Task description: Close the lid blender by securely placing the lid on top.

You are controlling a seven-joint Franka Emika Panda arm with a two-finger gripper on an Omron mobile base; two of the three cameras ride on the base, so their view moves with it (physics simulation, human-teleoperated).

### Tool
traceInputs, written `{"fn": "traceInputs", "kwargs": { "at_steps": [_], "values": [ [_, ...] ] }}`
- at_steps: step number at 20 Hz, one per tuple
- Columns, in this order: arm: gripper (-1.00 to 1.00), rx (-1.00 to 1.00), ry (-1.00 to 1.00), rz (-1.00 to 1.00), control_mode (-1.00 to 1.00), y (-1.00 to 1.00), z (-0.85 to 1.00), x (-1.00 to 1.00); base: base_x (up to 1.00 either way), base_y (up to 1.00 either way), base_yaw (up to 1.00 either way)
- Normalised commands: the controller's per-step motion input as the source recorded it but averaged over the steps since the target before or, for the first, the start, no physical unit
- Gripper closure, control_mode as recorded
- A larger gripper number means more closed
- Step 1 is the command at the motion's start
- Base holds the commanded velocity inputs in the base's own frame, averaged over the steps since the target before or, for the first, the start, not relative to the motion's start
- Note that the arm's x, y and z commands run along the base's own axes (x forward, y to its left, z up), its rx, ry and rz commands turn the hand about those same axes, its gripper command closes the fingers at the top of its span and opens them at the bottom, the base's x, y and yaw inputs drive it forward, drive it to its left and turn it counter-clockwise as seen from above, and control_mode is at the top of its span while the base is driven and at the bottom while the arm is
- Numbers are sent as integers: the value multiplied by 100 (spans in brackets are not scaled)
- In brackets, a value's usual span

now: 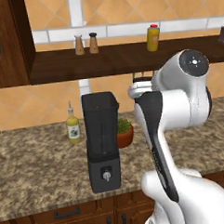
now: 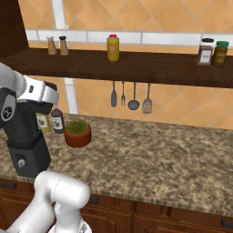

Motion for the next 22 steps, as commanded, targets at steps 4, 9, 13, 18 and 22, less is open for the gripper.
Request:
{"fn": "traceInputs", "kwargs": {
  "at_steps": [4,9,13,18,22],
  "values": [
    [100,-5,26,-2,-100,82,97,31,0,0,0],
    [100,-2,33,-1,-100,46,27,49,0,0,0],
    [100,-3,20,0,-100,31,0,24,0,0,0],
    [100,-11,13,0,-100,51,-44,8,0,0,0],
    [100,-10,16,0,-100,32,-41,14,0,0,0]
  ]
}}
